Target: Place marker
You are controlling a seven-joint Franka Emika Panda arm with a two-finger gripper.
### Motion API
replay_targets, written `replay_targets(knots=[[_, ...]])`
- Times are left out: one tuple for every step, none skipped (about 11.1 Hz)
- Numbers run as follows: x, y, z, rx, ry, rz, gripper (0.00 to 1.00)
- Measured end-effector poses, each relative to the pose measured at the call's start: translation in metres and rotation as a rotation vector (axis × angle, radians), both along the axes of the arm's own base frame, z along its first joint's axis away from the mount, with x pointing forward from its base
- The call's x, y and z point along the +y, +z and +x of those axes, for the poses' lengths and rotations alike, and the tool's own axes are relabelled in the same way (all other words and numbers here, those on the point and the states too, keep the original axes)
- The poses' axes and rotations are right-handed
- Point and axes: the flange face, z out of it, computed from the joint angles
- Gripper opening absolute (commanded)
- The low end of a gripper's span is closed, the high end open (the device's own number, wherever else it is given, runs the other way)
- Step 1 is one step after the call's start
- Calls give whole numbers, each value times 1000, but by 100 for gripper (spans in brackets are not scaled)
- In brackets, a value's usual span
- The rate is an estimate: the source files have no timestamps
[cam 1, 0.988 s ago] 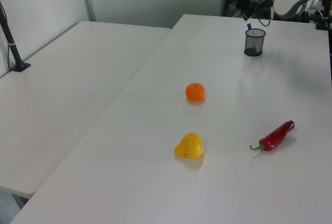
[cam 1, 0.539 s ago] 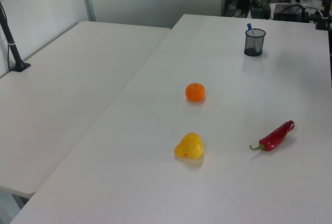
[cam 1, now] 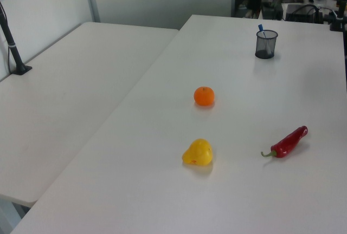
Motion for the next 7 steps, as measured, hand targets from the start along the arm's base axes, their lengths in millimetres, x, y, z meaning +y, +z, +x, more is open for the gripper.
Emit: replay_targets(knots=[[27, 13, -6, 31, 37, 34, 100], [55, 19, -9, 59, 72, 54, 100], [76, 20, -8, 74, 94, 60, 100], [99, 20, -5, 86, 112, 63, 100], [122, 19, -2, 93, 126, 65, 100], [149, 17, 2, 100, 148, 64, 100], [163, 15, 3, 105, 169, 62, 100]])
